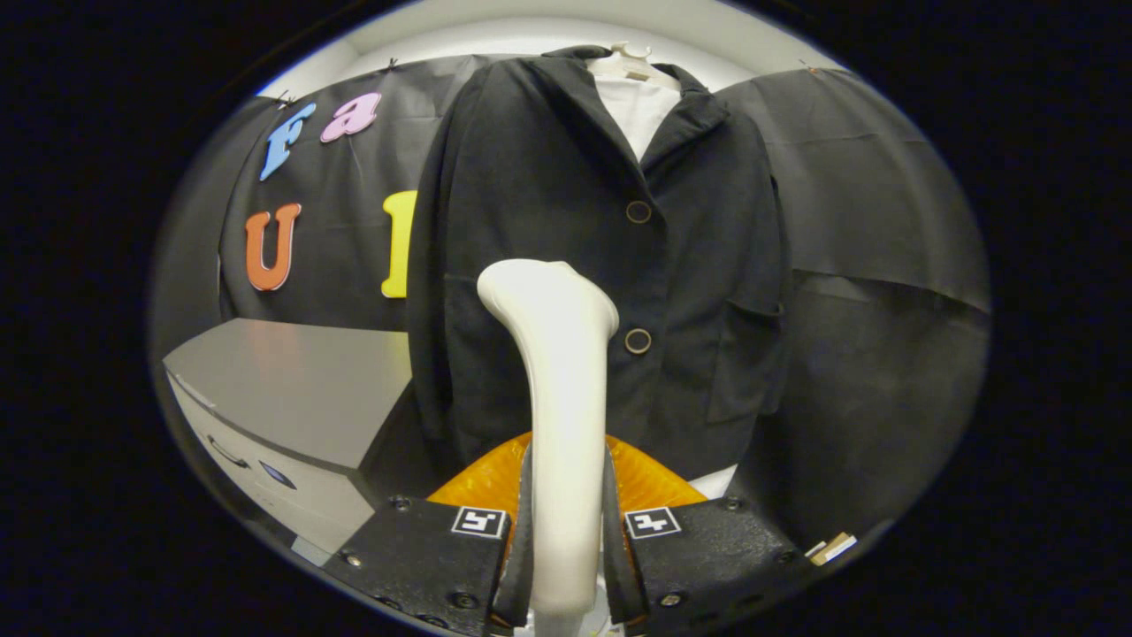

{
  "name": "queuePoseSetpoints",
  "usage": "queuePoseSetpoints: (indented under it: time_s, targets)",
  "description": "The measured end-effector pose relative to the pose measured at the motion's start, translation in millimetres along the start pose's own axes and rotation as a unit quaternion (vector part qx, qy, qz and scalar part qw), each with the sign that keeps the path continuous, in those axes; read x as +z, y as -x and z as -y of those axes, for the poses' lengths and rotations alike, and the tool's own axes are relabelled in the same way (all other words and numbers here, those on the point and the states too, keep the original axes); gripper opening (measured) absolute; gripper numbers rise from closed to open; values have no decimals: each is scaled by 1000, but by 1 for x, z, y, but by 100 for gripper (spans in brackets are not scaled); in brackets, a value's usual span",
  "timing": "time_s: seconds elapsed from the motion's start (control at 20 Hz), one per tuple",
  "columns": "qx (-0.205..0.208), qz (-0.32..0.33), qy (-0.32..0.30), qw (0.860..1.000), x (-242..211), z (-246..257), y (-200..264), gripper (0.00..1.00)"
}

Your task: Iron the clothes twice with a garment steamer, once on the left side and once on the right side.

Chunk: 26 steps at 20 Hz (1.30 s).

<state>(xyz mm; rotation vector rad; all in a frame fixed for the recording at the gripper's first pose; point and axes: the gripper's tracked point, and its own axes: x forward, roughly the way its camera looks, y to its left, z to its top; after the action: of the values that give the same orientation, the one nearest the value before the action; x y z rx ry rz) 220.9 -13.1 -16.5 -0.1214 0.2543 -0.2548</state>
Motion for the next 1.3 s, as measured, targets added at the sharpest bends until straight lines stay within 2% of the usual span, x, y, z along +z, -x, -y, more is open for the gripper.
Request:
queuePoseSetpoints:
  time_s: [0.55, 1.3]
  targets:
    - [-8, -77, 9, 997, -80, 6, -5, 36]
    - [-26, -159, 34, 986, -160, 6, -10, 36]
